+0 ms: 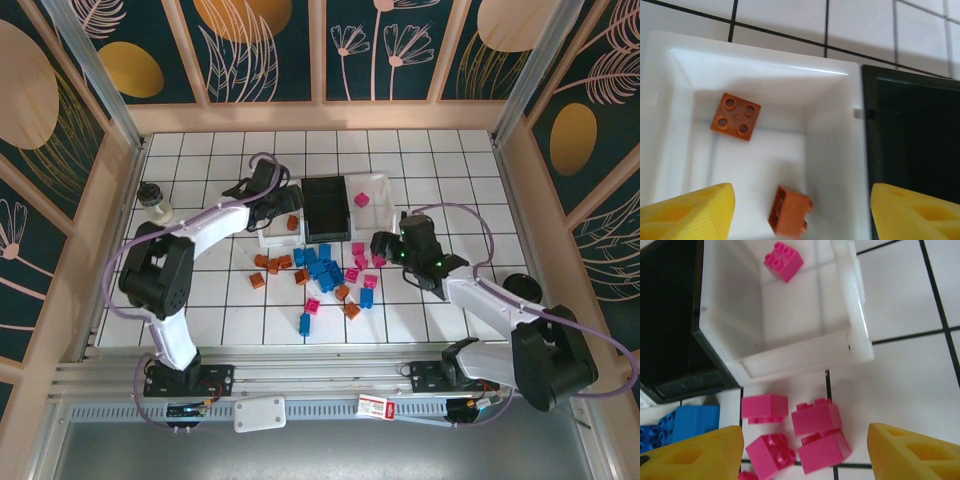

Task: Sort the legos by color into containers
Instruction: Place the lego in the container, then pick up the lego from the bottom-center of the table.

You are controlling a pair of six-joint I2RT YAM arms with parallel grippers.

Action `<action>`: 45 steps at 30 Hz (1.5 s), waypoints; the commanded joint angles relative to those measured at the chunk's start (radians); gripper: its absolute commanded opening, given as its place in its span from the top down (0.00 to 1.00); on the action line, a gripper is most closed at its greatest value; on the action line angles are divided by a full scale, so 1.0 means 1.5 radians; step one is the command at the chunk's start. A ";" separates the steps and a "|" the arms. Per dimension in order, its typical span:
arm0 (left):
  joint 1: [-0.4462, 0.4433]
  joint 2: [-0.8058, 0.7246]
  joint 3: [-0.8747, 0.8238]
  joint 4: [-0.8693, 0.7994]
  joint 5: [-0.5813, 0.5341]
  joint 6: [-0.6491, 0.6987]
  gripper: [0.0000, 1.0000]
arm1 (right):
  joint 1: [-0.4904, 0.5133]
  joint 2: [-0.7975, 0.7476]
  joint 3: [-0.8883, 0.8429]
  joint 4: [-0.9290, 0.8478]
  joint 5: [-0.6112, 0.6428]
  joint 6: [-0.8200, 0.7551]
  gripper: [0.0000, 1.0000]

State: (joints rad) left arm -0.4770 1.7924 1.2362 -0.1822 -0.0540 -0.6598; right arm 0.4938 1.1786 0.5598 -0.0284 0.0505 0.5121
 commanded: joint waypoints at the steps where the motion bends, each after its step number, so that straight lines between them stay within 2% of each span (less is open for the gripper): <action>1: -0.009 -0.099 -0.067 0.025 0.049 -0.012 0.23 | 0.030 -0.032 -0.023 -0.058 -0.004 0.025 0.34; 6: -0.034 -0.222 -0.192 0.048 0.054 -0.020 0.13 | 0.106 -0.054 -0.045 -0.111 0.004 0.070 0.35; 9: -0.048 -0.276 -0.257 0.065 0.051 -0.034 0.02 | 0.152 -0.051 -0.047 -0.131 0.008 0.103 0.34; 16: -0.059 -0.329 -0.345 0.091 0.053 -0.053 0.02 | 0.244 0.012 -0.055 -0.125 0.042 0.186 0.35; 22: -0.059 -0.345 -0.360 0.082 0.046 -0.043 0.01 | 0.277 0.089 -0.040 -0.107 0.074 0.211 0.41; 26: -0.059 -0.354 -0.366 0.072 0.036 -0.035 0.01 | 0.282 0.097 -0.034 -0.109 0.087 0.215 0.48; 32: -0.059 -0.371 -0.376 0.059 0.021 -0.031 0.02 | 0.282 0.060 -0.007 -0.142 0.107 0.185 0.73; 35: -0.059 -0.381 -0.374 0.046 0.009 -0.025 0.02 | 0.282 0.013 0.022 -0.168 0.123 0.156 0.80; 40: -0.059 -0.400 -0.373 0.025 -0.023 -0.025 0.01 | 0.259 0.013 0.130 -0.161 0.134 0.057 0.84; 45: -0.059 -0.415 -0.377 0.012 -0.027 -0.027 0.02 | 0.206 0.147 0.249 -0.072 0.105 -0.016 0.84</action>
State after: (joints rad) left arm -0.5632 1.1927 0.6815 -0.1295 -0.0673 -0.7101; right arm 0.8356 1.2991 0.8597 -0.2153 0.2085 0.5892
